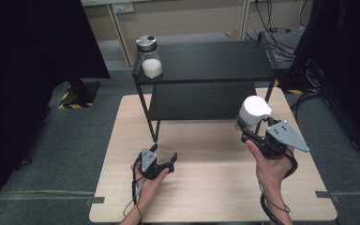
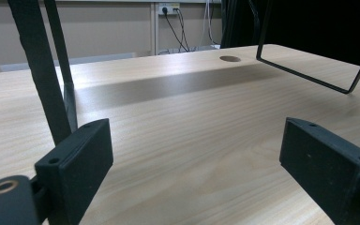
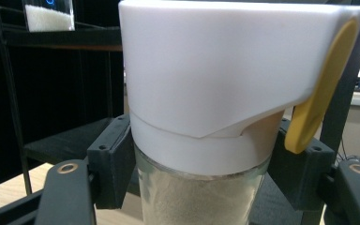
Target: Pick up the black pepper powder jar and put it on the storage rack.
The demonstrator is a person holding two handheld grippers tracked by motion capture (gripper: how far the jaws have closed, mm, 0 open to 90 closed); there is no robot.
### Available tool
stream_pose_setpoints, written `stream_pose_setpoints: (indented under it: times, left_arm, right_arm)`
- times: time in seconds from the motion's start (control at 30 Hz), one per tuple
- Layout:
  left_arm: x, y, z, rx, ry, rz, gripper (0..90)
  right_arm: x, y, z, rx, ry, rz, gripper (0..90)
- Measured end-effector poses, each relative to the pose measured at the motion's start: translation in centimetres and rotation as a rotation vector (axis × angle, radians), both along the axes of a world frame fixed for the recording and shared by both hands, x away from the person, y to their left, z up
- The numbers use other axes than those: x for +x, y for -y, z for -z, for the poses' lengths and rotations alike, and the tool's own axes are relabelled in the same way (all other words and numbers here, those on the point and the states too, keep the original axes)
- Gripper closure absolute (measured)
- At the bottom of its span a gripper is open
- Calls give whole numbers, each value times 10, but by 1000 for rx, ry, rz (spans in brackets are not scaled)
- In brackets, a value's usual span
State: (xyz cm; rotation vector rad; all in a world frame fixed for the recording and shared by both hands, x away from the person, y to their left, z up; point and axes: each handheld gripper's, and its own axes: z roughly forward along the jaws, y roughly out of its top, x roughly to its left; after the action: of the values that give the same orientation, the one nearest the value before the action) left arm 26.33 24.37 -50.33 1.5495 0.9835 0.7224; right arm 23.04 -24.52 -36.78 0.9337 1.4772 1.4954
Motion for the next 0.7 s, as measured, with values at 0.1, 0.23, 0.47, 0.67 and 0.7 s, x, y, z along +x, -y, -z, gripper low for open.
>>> stream_pose_setpoints:
  times: [0.1, 0.23, 0.47, 0.67, 0.7]
  left_arm:
    - [0, 0, 0, 0, 0, 1, 91]
    - [0, 0, 0, 0, 1, 1, 91]
    - [0, 0, 0, 0, 1, 2, 91]
    - [0, 0, 0, 0, 0, 2, 91]
    - [0, 0, 0, 0, 0, 1, 91]
  right_arm:
    - [1, -1, -5, 2, 8, 1, 309]
    - [3, -2, -12, 7, 16, 2, 309]
    - [9, -6, -25, 5, 25, 0, 309]
    - [15, -8, -34, 7, 32, -2, 309]
    - [16, -9, -35, 8, 34, -2, 309]
